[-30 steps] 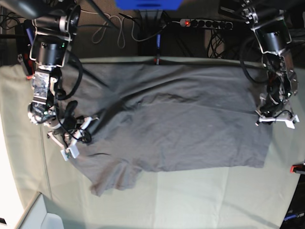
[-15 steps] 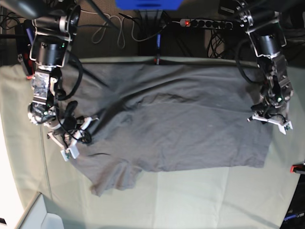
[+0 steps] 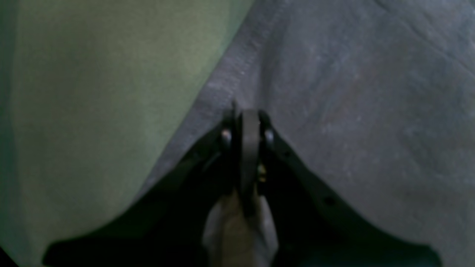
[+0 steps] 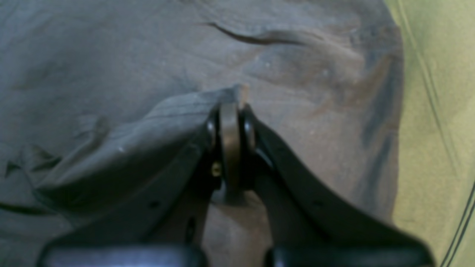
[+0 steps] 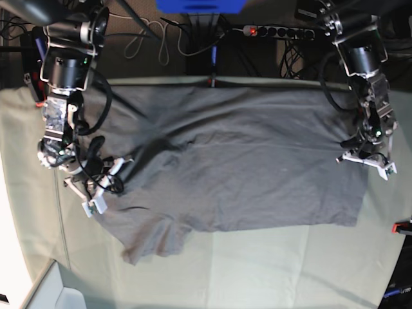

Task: Layout the t-shirt on the table in an organized manner, then fold the t-shirt properly
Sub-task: 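Move the left gripper to the opposite side edge and grasp it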

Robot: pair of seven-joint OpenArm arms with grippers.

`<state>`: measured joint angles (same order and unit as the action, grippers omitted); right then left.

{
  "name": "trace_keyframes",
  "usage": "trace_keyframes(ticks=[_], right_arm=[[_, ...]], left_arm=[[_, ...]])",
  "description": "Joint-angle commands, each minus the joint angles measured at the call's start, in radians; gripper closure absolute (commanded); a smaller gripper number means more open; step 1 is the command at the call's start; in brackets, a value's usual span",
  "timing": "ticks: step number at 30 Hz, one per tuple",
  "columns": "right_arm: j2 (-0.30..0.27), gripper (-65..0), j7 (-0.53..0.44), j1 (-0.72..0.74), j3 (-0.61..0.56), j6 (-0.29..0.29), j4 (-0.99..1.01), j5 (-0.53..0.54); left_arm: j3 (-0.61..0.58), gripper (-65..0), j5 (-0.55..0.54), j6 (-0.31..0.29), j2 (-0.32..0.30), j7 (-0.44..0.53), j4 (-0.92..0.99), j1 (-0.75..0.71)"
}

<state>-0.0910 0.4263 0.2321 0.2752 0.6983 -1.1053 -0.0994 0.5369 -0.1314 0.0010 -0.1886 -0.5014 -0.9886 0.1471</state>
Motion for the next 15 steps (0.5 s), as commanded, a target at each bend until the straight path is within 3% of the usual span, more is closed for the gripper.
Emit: trace_keyframes(ticks=[1, 8, 15], right_arm=[[-0.005, 0.0, -0.022, 0.029, 0.005, 0.0, -0.017, 0.014], [-0.002, 0.0, -0.027, 0.046, 0.008, 0.0, -0.02, 0.02], [0.0, 0.0, -0.027, 0.052, 0.008, 0.0, -0.022, 0.022]], left_arm=[[0.002, 0.0, -0.004, 0.006, -0.013, -0.026, -0.01, 0.01], [0.096, 0.0, -0.001, 0.003, -0.01, -0.026, -0.069, 0.006], [0.099, 0.0, -0.003, 0.001, -0.015, -0.027, -0.071, 0.013]])
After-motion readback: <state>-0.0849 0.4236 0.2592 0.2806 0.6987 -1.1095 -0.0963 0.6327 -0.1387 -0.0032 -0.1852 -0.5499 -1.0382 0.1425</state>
